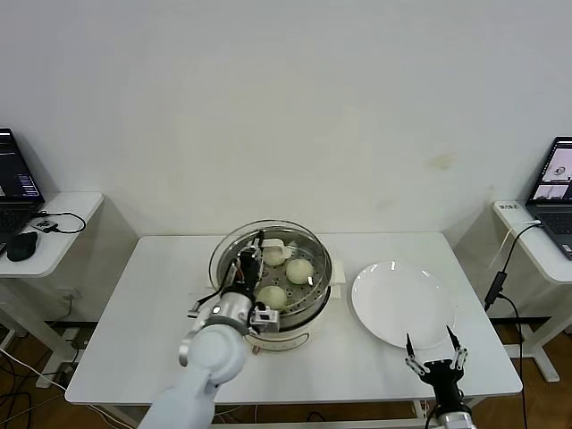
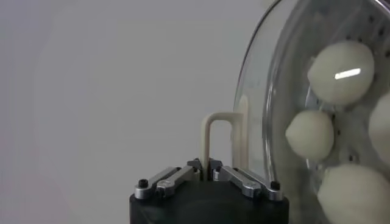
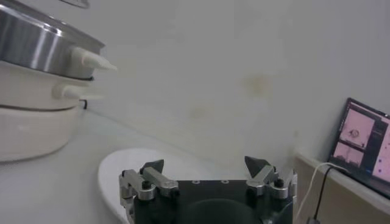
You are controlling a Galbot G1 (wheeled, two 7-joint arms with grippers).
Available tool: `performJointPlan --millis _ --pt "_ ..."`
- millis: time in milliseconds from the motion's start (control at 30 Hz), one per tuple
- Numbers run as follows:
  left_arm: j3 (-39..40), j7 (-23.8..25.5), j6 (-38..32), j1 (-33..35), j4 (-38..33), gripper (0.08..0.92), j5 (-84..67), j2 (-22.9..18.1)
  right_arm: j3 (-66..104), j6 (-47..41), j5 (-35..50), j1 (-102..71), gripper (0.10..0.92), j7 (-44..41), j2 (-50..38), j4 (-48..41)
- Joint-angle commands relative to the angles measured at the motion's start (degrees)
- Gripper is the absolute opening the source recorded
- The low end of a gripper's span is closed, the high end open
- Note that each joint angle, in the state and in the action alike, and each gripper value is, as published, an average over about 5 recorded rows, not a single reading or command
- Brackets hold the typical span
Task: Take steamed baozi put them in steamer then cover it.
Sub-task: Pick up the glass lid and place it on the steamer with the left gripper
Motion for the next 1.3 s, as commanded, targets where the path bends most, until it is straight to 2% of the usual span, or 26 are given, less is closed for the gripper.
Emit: performJointPlan --millis 33,1300 --pt "2.27 1.44 0.85 -2.38 3.97 0.147 2.66 -4.66 -0.26 0.14 -0.43 -0.07 0.823 0.09 0.15 -0.14" --pt "-0.19 -1.63 -2.46 -0.46 7.66 0.147 6.8 -5.65 -0.11 1.44 -0.13 -1.13 0.822 0.01 -0.39 -0.34"
